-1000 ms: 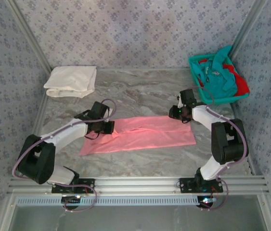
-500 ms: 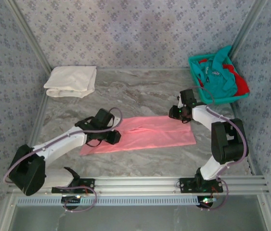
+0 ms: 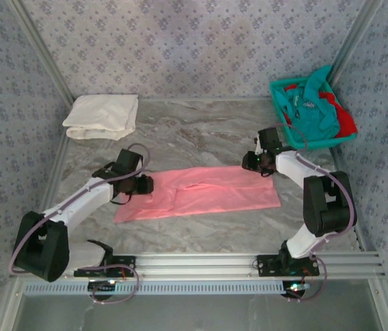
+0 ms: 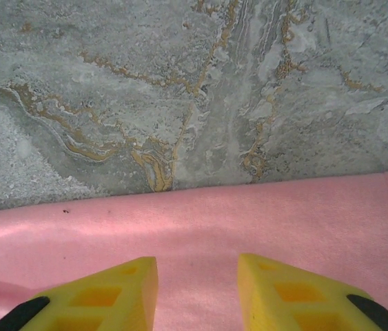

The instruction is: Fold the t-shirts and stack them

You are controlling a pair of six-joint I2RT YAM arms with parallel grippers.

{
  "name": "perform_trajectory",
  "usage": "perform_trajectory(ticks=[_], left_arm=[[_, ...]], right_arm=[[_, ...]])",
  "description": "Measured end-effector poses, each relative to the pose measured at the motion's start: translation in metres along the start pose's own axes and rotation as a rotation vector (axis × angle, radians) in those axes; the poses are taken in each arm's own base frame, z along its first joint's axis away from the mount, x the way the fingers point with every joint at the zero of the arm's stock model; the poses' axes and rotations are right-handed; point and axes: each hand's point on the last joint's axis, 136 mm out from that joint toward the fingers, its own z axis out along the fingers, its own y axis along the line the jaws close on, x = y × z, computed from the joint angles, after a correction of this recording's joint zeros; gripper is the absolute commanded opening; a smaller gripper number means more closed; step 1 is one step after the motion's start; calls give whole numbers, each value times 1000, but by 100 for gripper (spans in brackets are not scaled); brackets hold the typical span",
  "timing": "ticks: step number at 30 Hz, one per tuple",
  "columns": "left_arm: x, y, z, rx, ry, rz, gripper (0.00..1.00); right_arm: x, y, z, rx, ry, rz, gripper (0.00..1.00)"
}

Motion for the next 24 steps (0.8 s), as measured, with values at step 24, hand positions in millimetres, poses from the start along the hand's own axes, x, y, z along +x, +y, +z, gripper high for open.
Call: perform_trajectory(ticks=[24], left_arm=[[57, 55, 2, -133, 93, -287, 38]], right_arm=[[-10, 4, -3, -13, -16, -1, 38]])
